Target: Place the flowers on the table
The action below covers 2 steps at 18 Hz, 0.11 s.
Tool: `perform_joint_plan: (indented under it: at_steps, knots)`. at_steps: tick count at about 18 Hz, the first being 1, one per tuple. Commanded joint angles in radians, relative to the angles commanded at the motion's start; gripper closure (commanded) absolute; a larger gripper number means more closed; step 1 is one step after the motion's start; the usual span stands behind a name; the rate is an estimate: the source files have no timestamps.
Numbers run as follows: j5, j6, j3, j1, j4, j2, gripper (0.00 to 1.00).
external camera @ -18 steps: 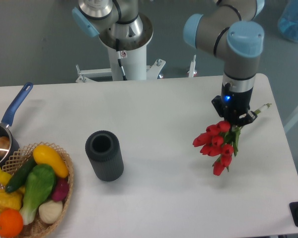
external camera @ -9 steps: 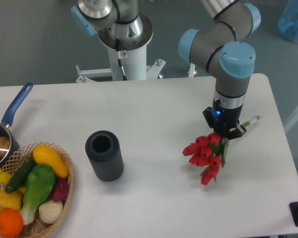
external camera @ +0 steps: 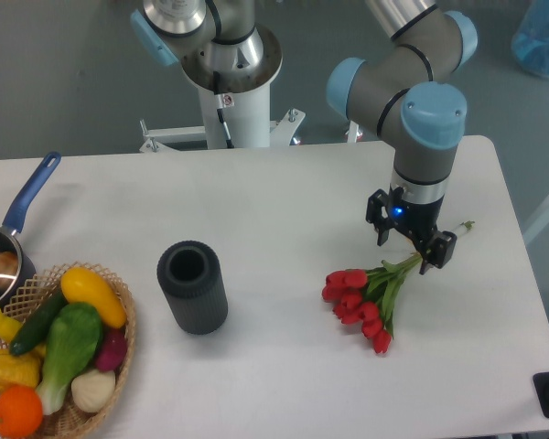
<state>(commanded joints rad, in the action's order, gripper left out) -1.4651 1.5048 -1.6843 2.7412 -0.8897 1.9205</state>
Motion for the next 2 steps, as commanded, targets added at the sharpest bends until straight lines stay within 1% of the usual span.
perform_joint_plan:
  at_steps: [2]
  knots:
    - [0.012,0.002,0.000,0.015,0.003,-0.002,0.00]
